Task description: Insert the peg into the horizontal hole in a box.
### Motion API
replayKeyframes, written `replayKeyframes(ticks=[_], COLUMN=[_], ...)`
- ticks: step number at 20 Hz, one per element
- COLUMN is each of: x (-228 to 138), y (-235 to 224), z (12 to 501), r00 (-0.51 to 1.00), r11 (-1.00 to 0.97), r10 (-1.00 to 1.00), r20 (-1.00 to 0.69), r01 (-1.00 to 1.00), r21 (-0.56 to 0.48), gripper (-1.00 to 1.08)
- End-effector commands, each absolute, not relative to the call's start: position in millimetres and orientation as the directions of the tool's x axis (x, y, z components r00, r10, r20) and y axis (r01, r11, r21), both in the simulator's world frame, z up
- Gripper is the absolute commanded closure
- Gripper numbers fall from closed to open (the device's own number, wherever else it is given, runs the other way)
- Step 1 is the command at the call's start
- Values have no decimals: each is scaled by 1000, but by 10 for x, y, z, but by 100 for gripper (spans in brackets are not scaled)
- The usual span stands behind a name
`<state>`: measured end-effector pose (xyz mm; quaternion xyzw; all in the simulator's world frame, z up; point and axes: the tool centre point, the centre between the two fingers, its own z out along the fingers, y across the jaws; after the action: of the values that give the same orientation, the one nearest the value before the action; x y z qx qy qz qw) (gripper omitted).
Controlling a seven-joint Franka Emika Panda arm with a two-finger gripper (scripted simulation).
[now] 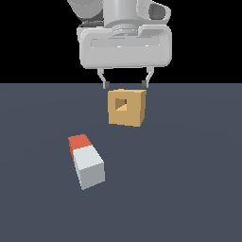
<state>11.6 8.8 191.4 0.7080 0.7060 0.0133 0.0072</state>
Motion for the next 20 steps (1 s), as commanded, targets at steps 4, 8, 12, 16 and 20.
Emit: replayKeyframes(ticks=[4,8,12,16,20], x=[106,61,-17,-124,-253], y=[81,53,-2,-86,-203], z=[1902,1852,1763,1635,1472], r00=[-2,-24,-64,-120,-191], r11=[2,24,64,120,191], r10=[1000,1000,998,993,982], r20=[9,8,7,6,4], r01=[1000,999,998,993,981], r21=[29,28,26,23,19], gripper=[-92,-92,-92,-92,-92])
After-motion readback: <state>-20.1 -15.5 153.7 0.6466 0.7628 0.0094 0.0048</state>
